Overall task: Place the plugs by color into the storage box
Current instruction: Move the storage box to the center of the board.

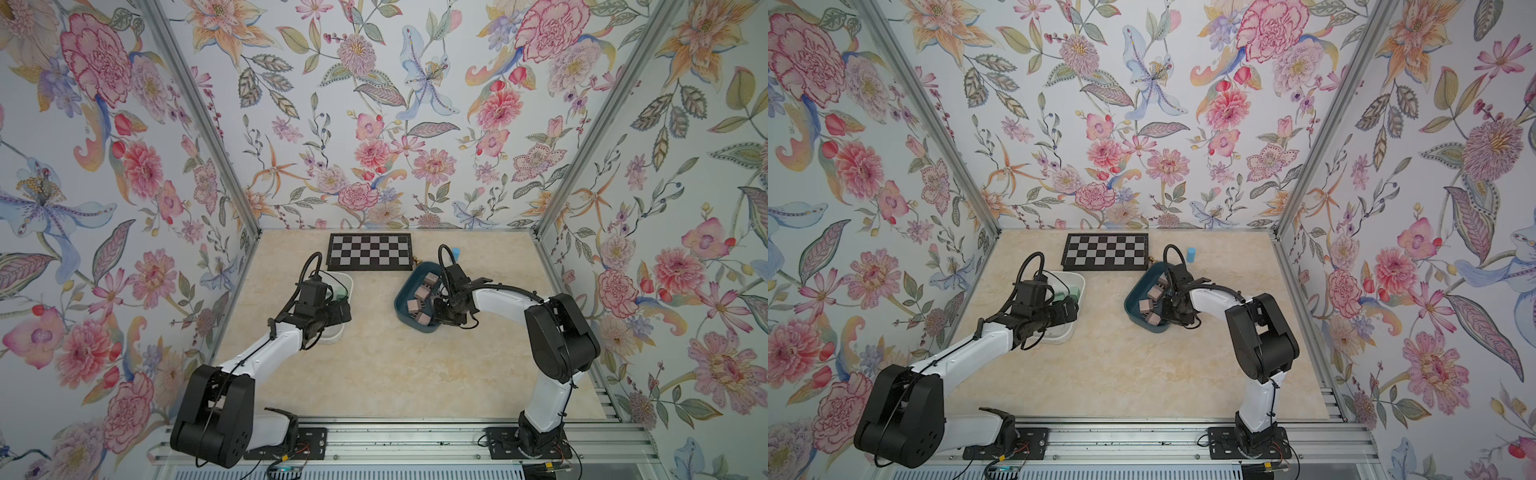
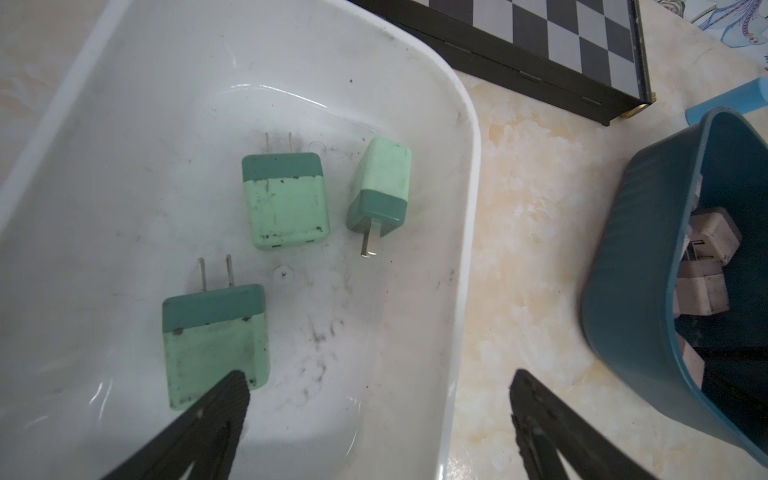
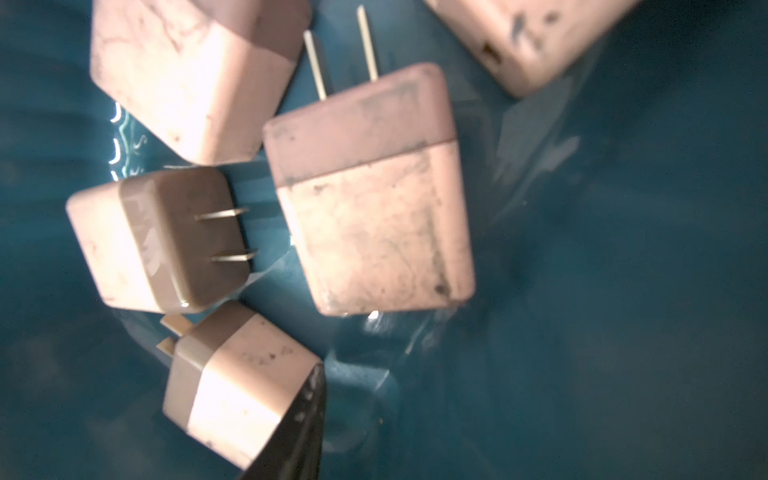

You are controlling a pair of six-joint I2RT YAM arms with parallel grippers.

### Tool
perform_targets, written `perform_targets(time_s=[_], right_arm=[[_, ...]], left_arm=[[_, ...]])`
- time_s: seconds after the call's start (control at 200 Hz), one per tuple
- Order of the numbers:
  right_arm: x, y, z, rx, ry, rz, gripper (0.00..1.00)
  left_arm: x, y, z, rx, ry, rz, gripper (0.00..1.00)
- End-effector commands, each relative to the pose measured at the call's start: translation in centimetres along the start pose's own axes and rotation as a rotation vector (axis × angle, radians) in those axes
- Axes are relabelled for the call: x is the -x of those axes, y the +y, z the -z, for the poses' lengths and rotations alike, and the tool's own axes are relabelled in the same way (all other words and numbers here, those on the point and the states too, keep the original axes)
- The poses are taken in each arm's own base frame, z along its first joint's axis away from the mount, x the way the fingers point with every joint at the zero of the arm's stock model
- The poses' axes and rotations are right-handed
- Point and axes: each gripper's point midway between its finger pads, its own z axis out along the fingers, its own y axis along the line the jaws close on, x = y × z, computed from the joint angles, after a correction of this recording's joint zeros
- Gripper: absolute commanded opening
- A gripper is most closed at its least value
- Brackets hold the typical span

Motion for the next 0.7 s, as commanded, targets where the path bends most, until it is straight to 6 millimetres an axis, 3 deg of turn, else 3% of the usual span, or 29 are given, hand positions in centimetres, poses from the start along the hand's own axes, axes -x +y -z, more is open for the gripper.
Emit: perform_targets(time_s=[0.0,0.13,0.28,0.36,0.485,0.56,0.691], right_arm=[[-2.4,1.6,-0.8,-0.010,0.063,0.030,0.39],[-4.1,4.3,-1.4,-0.001,0.089,0.123,0.44],[-3.8,4.8,-0.2,-0.017,0.044,0.159,0.77],[-2.8,4.9,1.4,-0.010,-0.010,0.164,0.89],[-1.4,4.9,4.6,0.019,-0.093,0.166,0.91],[0.2,3.1,6.3,0.020,-0.143,0.123,0.92],[1.0,0.2,7.7,0.024,-0.166,0.065,0.92]], left_arm=[[0.1,0.0,0.6,0.005,-0.023,0.006,1.00],[0.9,-0.8,0.4,-0.023,-0.031,-0.013,1.00],[1.1,-3.0,-1.2,-0.108,-0.019,-0.034,1.00],[1.0,-4.7,-2.3,-0.147,-0.009,-0.056,0.99],[0.6,-8.0,-3.8,-0.239,0.010,-0.063,0.99],[0.0,-9.8,-5.1,-0.303,0.029,-0.042,0.99],[-0.3,-13.3,-6.3,-0.383,0.037,-0.035,0.99]])
